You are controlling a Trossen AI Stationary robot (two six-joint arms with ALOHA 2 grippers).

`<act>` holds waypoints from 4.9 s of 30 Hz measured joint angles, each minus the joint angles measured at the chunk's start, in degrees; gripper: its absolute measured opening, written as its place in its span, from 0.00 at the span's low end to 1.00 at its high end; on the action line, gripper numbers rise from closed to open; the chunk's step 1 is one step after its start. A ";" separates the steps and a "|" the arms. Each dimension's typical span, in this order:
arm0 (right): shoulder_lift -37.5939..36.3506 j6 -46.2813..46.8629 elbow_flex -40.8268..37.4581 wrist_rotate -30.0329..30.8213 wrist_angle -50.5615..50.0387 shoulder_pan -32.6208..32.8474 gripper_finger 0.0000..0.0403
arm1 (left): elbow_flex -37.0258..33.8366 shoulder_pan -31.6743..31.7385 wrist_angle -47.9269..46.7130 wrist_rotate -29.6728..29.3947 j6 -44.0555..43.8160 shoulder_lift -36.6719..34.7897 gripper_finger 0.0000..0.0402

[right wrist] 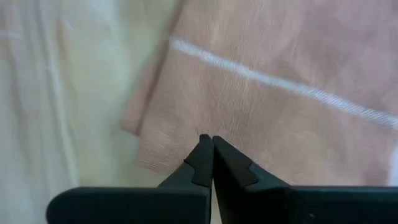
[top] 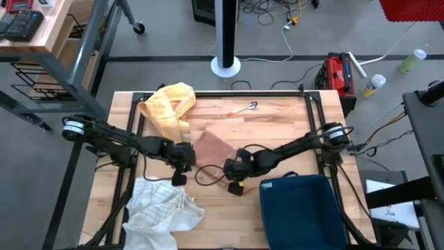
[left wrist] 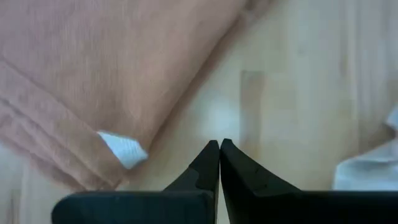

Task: Fold towel
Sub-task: Fold the brown towel

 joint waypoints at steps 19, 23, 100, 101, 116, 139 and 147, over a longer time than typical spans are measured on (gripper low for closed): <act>2.18 3.47 0.46 3.13 7.87 3.66 0.23 | -1.27 -0.36 -0.12 -15.60 30.85 1.25 0.20; 3.55 4.47 0.48 4.05 9.58 3.61 0.30 | -2.22 -0.27 0.94 -19.28 32.94 1.97 0.28; 5.67 7.98 6.27 4.37 -3.69 4.02 0.01 | -3.22 2.17 7.88 -18.43 32.07 1.56 0.01; 5.67 7.87 6.58 4.35 -4.21 4.07 0.00 | -2.93 2.17 7.62 -18.43 32.05 1.25 0.01; 5.65 5.46 12.45 4.23 -4.10 4.13 0.00 | -1.27 2.18 -0.94 -19.14 28.53 -1.20 0.00; 5.46 -2.33 16.72 3.82 6.79 4.32 0.18 | -4.66 2.13 -6.58 -19.06 25.42 -14.49 0.00; 8.72 -7.86 16.83 -2.17 14.56 5.02 0.13 | -4.59 2.14 -5.58 -20.62 24.83 -14.20 0.00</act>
